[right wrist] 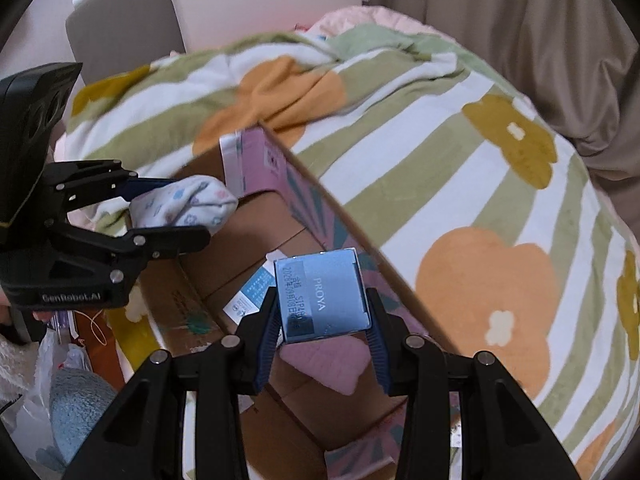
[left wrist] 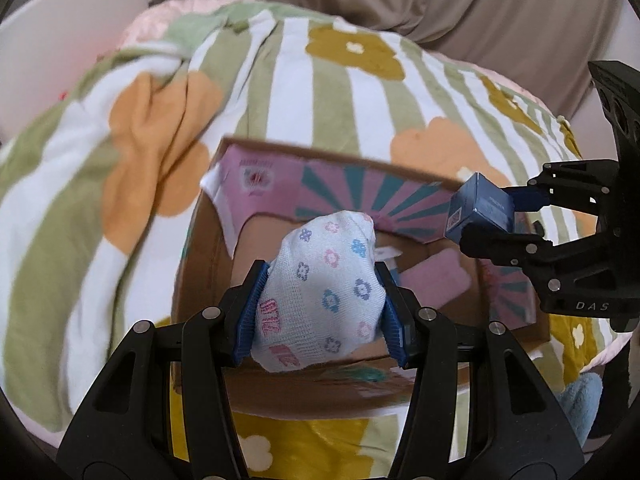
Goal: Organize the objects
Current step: 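Carry the sock and blue cube box into the cardboard box and release both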
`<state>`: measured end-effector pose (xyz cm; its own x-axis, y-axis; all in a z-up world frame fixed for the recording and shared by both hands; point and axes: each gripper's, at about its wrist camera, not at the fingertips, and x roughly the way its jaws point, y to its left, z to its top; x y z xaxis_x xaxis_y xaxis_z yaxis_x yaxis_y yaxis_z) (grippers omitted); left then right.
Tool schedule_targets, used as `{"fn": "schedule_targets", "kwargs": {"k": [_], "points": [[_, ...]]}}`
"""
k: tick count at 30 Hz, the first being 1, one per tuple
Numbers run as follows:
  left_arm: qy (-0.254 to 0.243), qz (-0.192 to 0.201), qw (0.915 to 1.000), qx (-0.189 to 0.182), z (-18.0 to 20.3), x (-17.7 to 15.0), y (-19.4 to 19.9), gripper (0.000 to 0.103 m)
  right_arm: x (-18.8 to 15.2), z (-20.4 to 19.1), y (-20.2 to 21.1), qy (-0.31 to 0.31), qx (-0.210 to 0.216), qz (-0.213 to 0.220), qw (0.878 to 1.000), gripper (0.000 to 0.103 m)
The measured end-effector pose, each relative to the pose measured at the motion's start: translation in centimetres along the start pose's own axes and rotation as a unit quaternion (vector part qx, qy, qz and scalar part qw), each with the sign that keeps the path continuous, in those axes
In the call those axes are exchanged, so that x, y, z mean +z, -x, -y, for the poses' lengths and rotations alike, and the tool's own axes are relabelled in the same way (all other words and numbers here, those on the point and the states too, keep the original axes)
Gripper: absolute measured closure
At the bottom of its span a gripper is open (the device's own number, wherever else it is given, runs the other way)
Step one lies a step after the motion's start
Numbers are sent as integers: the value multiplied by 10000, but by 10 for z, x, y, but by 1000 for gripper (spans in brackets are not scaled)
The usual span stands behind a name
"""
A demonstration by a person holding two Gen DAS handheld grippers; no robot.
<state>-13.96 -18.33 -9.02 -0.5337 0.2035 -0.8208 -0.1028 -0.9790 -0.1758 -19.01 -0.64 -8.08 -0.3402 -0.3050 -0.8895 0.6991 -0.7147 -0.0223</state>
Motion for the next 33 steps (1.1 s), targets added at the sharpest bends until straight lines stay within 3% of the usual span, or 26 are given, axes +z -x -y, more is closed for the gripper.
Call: {"fn": "schedule_targets", "kwargs": {"k": [17,18,19,20,21,23,24,33], "points": [[-421,-326,9982,279,7,-7,-22,53,-4,-4,-24,69,165,-245,9995,66],[-448,-354,9979,312,9,-6,-23,47,-4,-4,-24,59,187,-278,9994,65],[-483,-436,9972,358,11,-5,-24,21,-5,-4,-25,42,207,-326,9992,63],[-510,-527,9965,393,14,-4,-26,2,-5,-5,-25,28,219,-338,9992,54],[-519,-510,9966,392,15,-5,-26,0,-6,-5,-24,23,263,-346,9991,36],[-547,-468,9968,361,18,-4,-27,0,-9,-5,-21,20,341,-313,9989,9],[-531,-469,9969,350,18,-4,-26,0,-11,-5,-18,14,353,-272,9990,2],[-395,-427,9980,260,22,-2,-17,0,-21,-5,-9,84,191,-211,9996,1]]}}
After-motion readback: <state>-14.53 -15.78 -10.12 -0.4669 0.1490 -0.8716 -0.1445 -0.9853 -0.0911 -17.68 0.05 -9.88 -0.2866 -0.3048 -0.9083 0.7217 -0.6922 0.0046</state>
